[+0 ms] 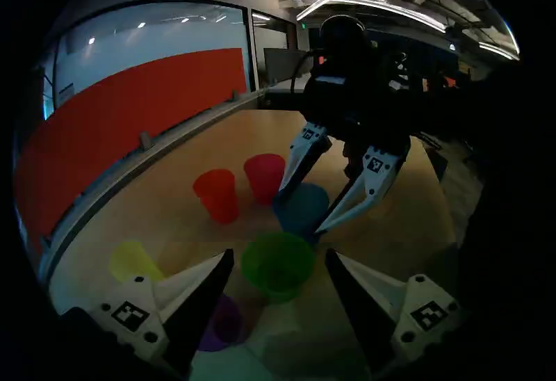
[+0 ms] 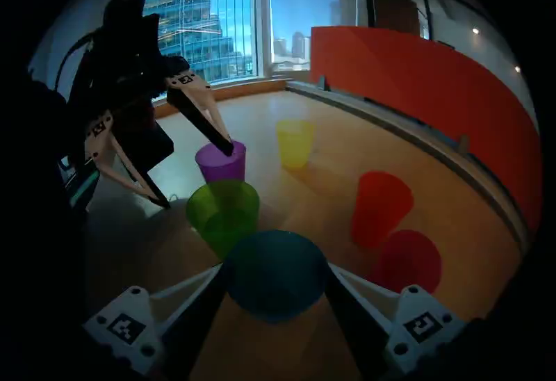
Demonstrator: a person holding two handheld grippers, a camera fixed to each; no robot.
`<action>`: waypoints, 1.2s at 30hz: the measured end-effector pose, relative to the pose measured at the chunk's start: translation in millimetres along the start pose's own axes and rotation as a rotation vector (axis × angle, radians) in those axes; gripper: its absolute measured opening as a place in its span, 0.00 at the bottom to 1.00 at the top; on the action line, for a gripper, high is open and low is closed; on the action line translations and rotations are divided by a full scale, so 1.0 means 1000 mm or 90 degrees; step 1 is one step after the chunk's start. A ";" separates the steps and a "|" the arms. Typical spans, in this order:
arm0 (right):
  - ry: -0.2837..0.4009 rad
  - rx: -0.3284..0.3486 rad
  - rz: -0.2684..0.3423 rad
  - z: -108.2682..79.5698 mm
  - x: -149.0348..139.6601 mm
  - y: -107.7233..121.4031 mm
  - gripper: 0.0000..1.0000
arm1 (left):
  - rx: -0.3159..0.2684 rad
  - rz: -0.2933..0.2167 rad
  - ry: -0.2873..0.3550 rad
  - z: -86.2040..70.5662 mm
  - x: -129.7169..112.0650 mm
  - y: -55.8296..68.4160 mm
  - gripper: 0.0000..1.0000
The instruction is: Pour water
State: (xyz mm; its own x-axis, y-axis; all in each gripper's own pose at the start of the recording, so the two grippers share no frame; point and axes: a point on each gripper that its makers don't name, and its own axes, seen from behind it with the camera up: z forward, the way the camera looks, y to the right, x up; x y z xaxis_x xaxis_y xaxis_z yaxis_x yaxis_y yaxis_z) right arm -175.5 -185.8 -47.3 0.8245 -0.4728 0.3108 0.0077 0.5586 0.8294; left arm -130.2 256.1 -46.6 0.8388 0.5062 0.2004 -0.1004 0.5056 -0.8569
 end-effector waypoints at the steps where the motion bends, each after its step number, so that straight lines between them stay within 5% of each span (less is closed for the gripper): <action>1: -0.001 0.000 0.001 0.000 -0.001 -0.001 0.94 | 0.001 -0.003 0.003 -0.002 0.001 0.000 0.98; 20: -0.022 -0.011 0.008 -0.004 -0.016 -0.009 1.00 | 0.030 -0.066 0.063 -0.026 0.017 -0.013 0.98; 36: -0.001 -0.074 0.030 -0.044 -0.023 -0.009 1.00 | 0.113 -0.110 0.092 -0.063 0.003 -0.042 0.98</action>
State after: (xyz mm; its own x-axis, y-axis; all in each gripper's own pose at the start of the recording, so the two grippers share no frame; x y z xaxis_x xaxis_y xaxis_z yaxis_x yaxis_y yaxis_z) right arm -169.5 -150.0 -81.8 0.8250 -0.4445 0.3489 0.0340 0.6554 0.7545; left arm -89.7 192.3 -39.6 0.9180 0.3031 0.2555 -0.0306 0.6968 -0.7166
